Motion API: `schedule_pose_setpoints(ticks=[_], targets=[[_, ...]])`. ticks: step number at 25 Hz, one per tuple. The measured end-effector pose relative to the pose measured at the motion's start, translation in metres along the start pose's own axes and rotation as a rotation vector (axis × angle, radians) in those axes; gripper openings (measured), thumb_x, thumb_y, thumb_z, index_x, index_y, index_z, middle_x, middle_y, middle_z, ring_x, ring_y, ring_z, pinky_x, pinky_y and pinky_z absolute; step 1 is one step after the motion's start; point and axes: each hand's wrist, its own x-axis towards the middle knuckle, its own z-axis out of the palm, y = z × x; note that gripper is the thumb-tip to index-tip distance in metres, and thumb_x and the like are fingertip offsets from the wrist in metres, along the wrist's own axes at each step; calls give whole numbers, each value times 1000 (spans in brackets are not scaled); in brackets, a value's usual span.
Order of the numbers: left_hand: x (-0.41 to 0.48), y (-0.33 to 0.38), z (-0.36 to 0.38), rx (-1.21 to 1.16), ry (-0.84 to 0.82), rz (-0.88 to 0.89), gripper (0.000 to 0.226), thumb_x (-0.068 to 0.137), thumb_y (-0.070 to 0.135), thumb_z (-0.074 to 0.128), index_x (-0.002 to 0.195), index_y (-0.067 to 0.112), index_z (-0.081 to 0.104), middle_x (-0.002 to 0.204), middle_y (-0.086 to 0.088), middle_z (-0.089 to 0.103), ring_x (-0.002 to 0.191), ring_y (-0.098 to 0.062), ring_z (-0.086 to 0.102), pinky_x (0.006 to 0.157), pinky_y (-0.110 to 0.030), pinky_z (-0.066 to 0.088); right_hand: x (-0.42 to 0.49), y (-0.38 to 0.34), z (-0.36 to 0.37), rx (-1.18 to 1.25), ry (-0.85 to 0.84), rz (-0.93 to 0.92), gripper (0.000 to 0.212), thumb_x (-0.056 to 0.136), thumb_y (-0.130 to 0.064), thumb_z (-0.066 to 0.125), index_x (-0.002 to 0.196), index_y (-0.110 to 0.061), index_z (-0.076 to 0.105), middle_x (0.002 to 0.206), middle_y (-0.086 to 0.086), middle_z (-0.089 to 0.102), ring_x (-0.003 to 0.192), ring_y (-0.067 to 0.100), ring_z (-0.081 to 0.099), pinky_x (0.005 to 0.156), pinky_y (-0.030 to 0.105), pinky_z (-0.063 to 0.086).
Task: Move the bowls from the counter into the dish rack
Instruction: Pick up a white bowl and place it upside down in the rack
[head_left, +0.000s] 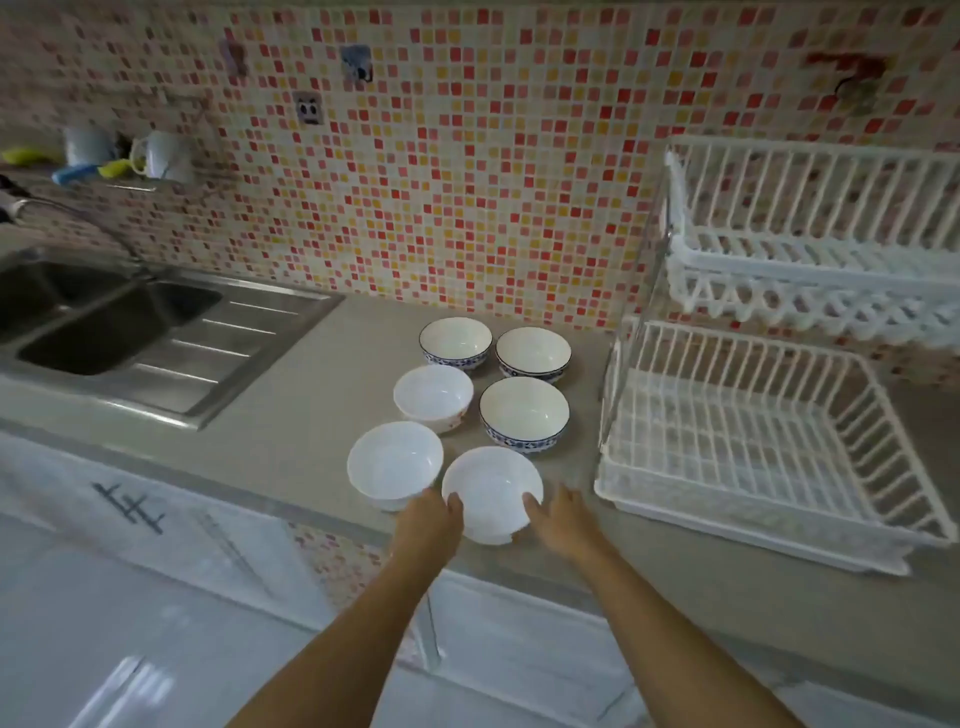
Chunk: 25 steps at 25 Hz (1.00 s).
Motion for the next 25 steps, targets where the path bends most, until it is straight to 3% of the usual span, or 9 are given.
schedule_pose_setpoints(ticks=[2,6,8,10,13,17,20,23,25], targets=[[10,-5,8,-41,-32,-33,40,97,31,34,114,3,56,111,-15,67,101,-30,63,77,-29,47,13,-5,15,46,-12,52,60,95,-40,45,137,3,38,139,21,46,125,33,48,102,35,42],[16,4,13,76,-146,86,33,98,10,36,120,-5,55,124,-18,61,116,-30,58,98,-34,45,20,-11,30,95,16,131,38,94,-9,43,128,7,43,131,25,54,117,35,54,94,32,46],[17,11,6,26,-121,110,31,98,10,37,114,-5,59,118,-19,63,110,-30,60,95,-34,48,21,-20,18,122,107,155,35,91,-7,44,124,6,46,124,26,57,111,37,57,89,36,49],[22,18,-11,-126,-93,96,28,96,15,40,104,-2,61,104,-16,68,92,-27,63,82,-34,51,15,-38,-11,116,194,136,34,91,-8,43,124,1,43,121,20,56,107,36,56,82,32,45],[38,42,-71,-342,11,188,18,94,15,44,91,5,59,78,-8,62,74,-25,55,67,-36,46,-1,-77,-71,99,292,23,48,92,-3,38,139,-7,29,132,16,46,113,33,51,84,34,42],[49,90,-171,-382,177,461,34,98,29,41,127,16,54,112,-5,69,95,-24,66,84,-36,53,-42,-129,-145,-180,453,-229,62,96,-1,35,149,-11,4,151,13,25,121,31,51,94,38,45],[45,129,-223,-408,314,668,41,98,39,34,131,22,48,112,1,66,92,-20,67,78,-32,56,-72,-158,-196,-221,663,-343,63,98,-7,35,150,-15,0,157,8,12,133,29,39,104,38,40],[34,168,-250,-576,409,773,36,97,35,34,124,20,54,99,7,64,75,-13,67,63,-22,57,-96,-155,-243,-148,956,-584,53,96,-29,33,147,-15,24,145,9,37,110,25,59,83,33,55],[28,196,-252,-669,438,840,27,99,30,37,115,21,56,90,11,65,64,-4,65,52,-12,54,-103,-137,-271,-24,1034,-628,59,92,-46,34,145,-22,28,136,1,45,93,15,64,72,27,57]])
